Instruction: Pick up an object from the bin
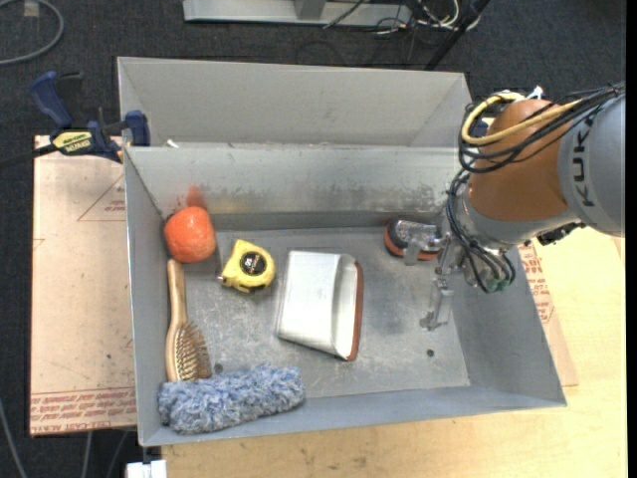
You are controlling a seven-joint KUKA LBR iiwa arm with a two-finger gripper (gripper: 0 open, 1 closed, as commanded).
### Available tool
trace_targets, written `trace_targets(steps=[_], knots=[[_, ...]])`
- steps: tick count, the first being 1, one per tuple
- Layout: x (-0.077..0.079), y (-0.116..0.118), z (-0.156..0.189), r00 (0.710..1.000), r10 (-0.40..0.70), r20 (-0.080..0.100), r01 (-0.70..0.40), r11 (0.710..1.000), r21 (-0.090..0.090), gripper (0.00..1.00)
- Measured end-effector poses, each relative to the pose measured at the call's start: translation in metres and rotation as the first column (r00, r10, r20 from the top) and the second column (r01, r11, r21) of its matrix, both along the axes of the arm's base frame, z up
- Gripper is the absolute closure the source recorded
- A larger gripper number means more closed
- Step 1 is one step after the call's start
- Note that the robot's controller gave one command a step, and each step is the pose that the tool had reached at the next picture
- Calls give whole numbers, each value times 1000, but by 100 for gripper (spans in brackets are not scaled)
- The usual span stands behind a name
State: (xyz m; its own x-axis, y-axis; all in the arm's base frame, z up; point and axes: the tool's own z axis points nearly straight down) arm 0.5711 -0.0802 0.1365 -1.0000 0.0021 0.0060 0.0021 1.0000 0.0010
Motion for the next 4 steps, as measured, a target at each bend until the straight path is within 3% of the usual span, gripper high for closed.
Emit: trace_targets(steps=[1,2,3,4], knots=[[0,0,2,1000,0,2,0,1000,0,0],[-6,-13,-23,1000,-6,13,6,1000,0,0],[4,18,-43,1000,5,3,-5,1000,-3,0],[16,49,-60,999,30,15,-30,1000,4,0]])
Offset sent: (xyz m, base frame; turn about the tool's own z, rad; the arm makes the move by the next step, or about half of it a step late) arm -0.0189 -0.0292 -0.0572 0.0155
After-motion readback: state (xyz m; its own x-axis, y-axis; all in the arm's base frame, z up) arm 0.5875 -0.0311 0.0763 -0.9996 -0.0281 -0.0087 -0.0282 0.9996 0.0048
